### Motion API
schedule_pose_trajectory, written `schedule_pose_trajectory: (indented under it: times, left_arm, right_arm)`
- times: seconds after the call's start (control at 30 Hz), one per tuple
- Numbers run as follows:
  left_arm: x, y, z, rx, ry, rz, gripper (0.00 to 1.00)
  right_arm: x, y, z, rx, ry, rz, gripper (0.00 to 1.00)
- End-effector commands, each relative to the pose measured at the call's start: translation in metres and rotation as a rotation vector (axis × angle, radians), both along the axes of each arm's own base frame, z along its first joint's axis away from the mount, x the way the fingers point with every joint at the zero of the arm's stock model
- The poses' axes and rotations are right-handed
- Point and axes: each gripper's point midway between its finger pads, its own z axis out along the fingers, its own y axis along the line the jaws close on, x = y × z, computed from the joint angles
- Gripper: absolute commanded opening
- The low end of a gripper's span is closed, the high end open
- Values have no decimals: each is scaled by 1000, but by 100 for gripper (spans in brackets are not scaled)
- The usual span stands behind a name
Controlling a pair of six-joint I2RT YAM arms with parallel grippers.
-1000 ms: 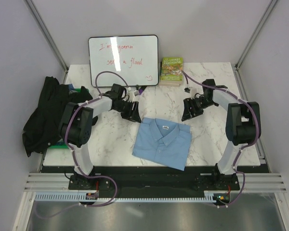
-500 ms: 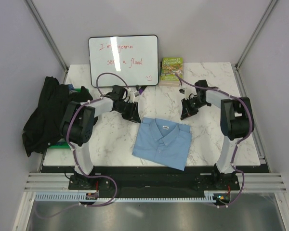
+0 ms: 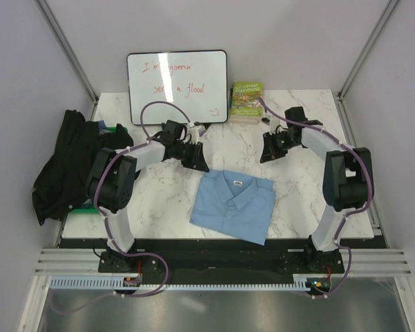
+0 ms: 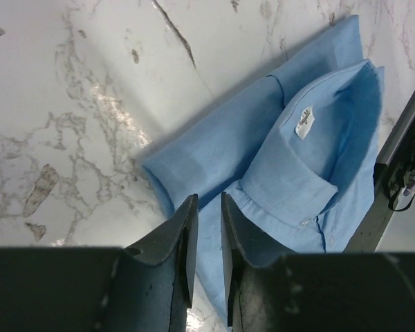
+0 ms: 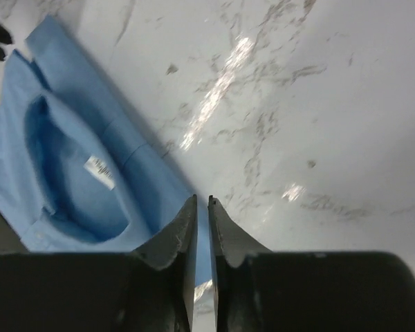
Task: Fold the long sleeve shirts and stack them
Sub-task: Fold the shirt
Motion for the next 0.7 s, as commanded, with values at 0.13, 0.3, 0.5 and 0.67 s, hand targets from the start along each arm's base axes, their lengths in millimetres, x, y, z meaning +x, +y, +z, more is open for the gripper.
schedule_pose_trajectory:
  times: [0.13, 0.3, 0.5, 0.67]
  left_arm:
    - [1, -17, 23, -66, -32, 33, 32]
    - [-4, -6, 52, -102, -74, 55, 51]
    - [-7, 18, 81, -86, -120, 102, 63]
    - [-4, 36, 88, -67, -151, 138, 63]
  right_arm:
    - [-104, 34, 75, 296, 125, -13, 22]
    - [-146, 60, 47, 306, 291, 33, 22]
    - [-173, 72, -11, 177, 430, 92, 32]
    - [-140, 39, -49, -55, 438, -20, 38]
